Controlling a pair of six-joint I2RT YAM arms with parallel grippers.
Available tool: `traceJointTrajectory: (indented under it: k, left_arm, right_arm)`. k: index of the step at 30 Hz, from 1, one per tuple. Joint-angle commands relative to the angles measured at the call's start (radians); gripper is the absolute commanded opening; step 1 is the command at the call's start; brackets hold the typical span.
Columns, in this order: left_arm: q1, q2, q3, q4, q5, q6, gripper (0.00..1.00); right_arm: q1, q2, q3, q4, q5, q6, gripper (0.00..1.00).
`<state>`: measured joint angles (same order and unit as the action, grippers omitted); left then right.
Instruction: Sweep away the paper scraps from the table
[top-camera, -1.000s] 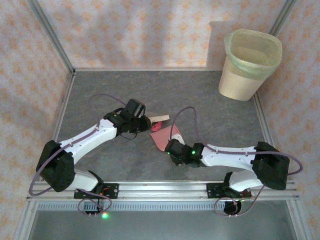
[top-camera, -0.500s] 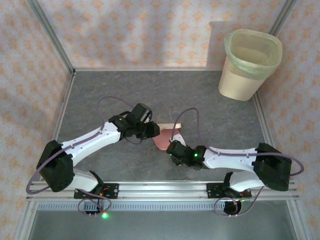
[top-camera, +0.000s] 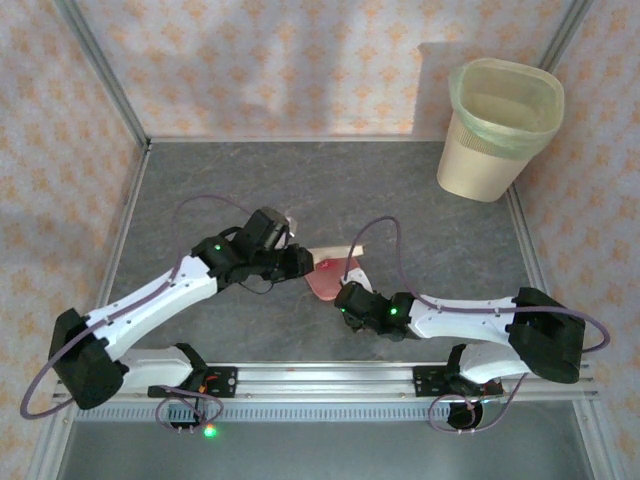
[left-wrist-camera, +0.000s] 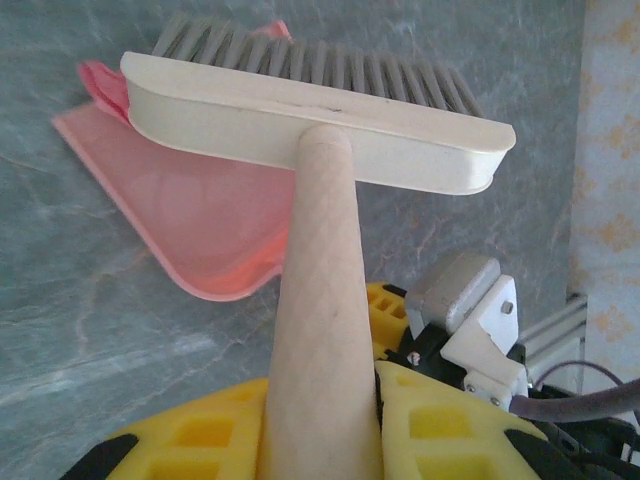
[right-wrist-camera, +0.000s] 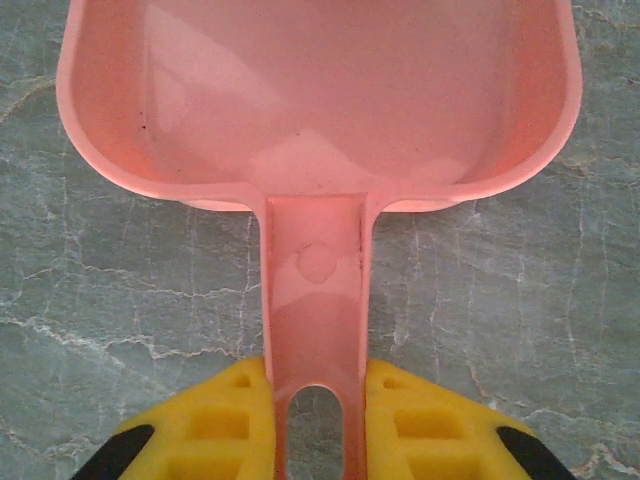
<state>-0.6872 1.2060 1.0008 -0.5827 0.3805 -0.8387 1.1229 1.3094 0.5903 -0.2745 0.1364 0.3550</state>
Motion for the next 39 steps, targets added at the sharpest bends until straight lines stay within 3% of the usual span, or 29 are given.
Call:
traceJointTrajectory:
  k: [1, 7, 13, 17, 24, 30, 39]
  left_arm:
    - [0.039, -0.061, 0.036, -0.089, -0.168, 0.019, 0.00]
    - [0.092, -0.008, 0.041, -0.092, -0.109, 0.046, 0.00]
    - [0.078, 0.066, 0.023, -0.055, 0.005, 0.069, 0.00]
    - [0.066, 0.062, 0.017, -0.049, 0.040, 0.083, 0.00]
    - [0.039, 0.058, 0.005, -0.021, 0.199, 0.116, 0.03]
    - [0.040, 0.010, -0.008, -0.060, 0.171, 0.143, 0.03]
    - [0.130, -0.101, 0.017, -0.122, -0.021, 0.142, 0.00]
  right_arm:
    - [0.000, 0.002, -0.029, -0.046, 0.015, 0.015, 0.00]
    - [0.000, 0.005, -0.027, -0.046, 0.015, 0.014, 0.00]
    - [-0.001, 0.005, -0.029, -0.045, 0.015, 0.014, 0.00]
    - [0.000, 0.007, -0.029, -0.043, 0.016, 0.013, 0.00]
    - [0.000, 0.005, -0.030, -0.043, 0.017, 0.013, 0.00]
    - [0.000, 0.006, -0.030, -0.040, 0.022, 0.015, 0.00]
    - [0.000, 0.005, -0.031, -0.038, 0.023, 0.016, 0.00]
